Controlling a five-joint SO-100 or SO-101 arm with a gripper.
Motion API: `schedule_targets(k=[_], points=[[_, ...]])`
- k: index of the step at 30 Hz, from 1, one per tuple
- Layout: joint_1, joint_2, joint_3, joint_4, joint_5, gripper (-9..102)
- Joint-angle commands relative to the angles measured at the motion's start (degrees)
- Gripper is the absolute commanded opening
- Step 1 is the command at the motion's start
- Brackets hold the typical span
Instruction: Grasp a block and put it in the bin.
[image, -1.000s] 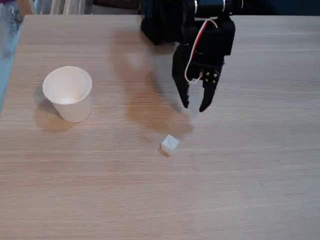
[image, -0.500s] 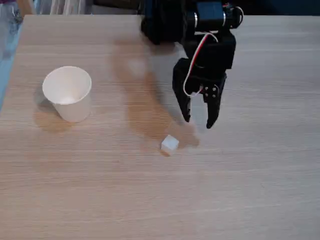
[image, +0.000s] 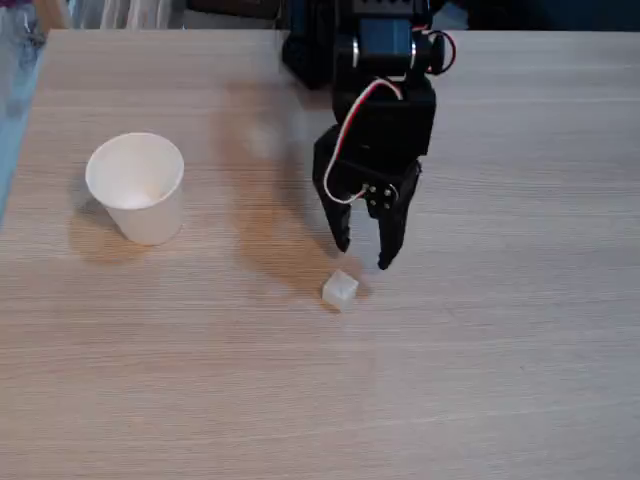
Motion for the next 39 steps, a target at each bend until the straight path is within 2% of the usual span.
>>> schedule_targets(k=[1, 19, 39], points=[[0.70, -0.62, -2.72, -0.53, 0.44, 27], [2.99, -8.09, -9.58, -1.85, -1.05, 28], [4.57, -10.02, -8.35, -2.72, -1.58, 27]])
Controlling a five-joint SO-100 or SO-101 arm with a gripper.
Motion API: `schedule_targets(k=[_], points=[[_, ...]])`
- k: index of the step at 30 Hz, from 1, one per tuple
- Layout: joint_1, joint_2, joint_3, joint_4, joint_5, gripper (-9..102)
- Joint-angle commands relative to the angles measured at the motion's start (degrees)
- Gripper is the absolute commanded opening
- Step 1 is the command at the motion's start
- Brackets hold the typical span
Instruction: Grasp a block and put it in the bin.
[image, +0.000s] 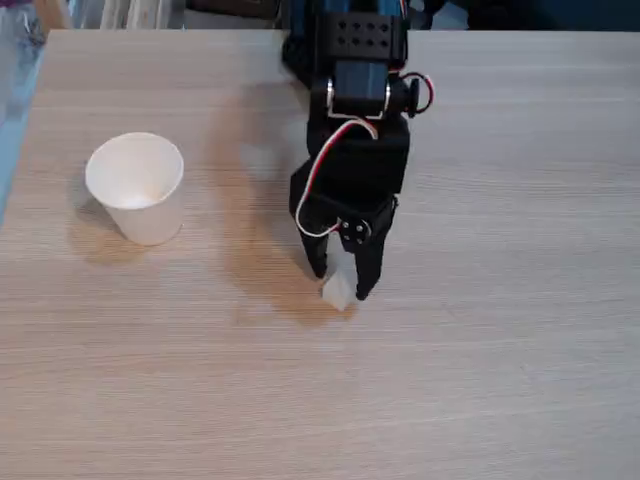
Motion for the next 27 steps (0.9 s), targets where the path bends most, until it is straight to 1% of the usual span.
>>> schedule_targets(k=[1, 16, 27], points=[[-0.18, 0.35, -0.44, -0.70, 0.09, 27], [-2.37, 1.67, 2.99, -1.67, 1.23, 26], [-1.41, 1.41, 2.99, -2.99, 0.35, 26]])
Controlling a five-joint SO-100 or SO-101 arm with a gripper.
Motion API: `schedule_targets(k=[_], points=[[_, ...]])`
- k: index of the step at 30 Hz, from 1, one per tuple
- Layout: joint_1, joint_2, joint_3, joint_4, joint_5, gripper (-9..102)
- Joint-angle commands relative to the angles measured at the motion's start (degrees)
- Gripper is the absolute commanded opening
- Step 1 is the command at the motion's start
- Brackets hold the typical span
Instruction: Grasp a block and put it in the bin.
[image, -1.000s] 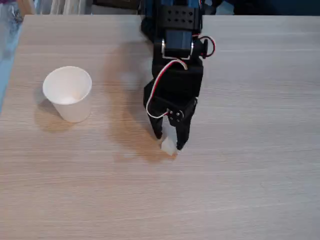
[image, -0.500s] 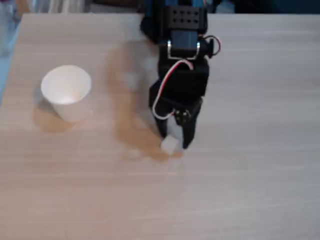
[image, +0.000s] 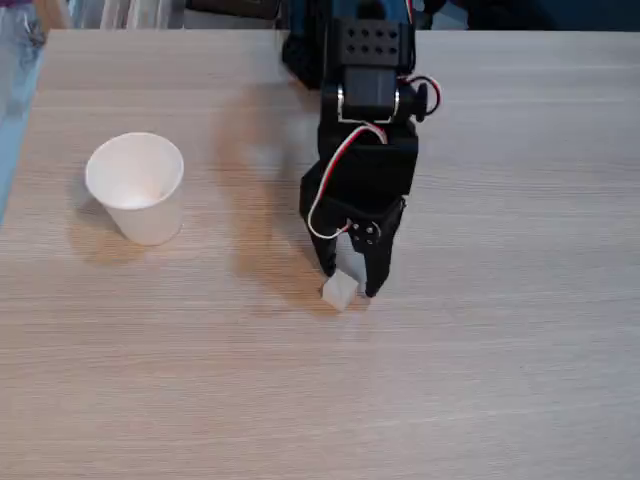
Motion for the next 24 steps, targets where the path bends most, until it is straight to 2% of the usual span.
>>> schedule_targets(k=[1, 14, 24], points=[[0.70, 1.32, -0.35, -1.14, -0.53, 26], [1.93, -0.70, -1.93, -2.37, -1.85, 26], [2.11, -1.23, -2.72, -2.55, -2.29, 17]])
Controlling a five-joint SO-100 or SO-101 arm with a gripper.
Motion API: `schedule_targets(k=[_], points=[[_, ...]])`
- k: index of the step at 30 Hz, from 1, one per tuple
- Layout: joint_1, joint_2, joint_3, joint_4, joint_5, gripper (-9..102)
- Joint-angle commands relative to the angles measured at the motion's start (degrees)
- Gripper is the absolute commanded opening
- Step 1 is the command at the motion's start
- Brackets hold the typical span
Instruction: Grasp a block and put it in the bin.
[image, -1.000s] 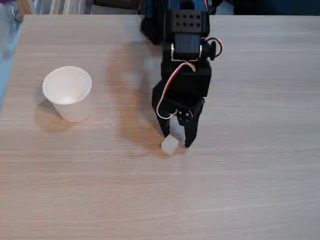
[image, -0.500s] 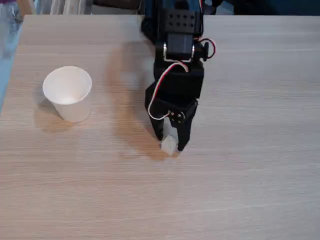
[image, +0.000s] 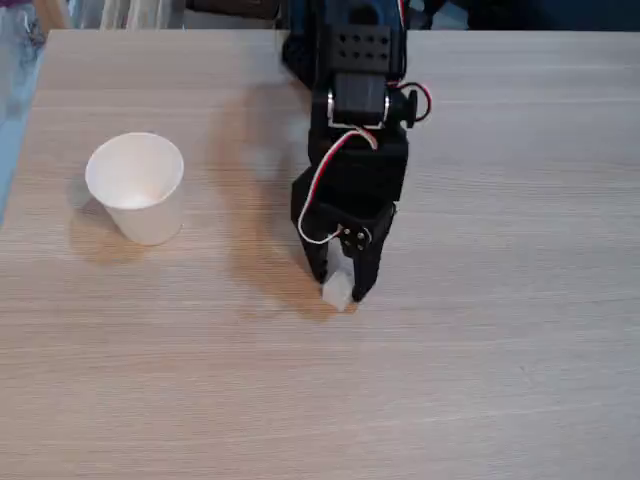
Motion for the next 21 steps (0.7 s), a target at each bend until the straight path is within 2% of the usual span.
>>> schedule_targets(k=[1, 7, 17, 21], points=[[0.53, 0.09, -2.02, -0.70, -0.53, 16], [0.79, 0.09, -2.11, -0.70, -0.44, 8], [1.23, 2.99, -2.37, -0.53, -1.14, 5], [1.32, 7.21, -2.37, 0.62, -2.37, 1]])
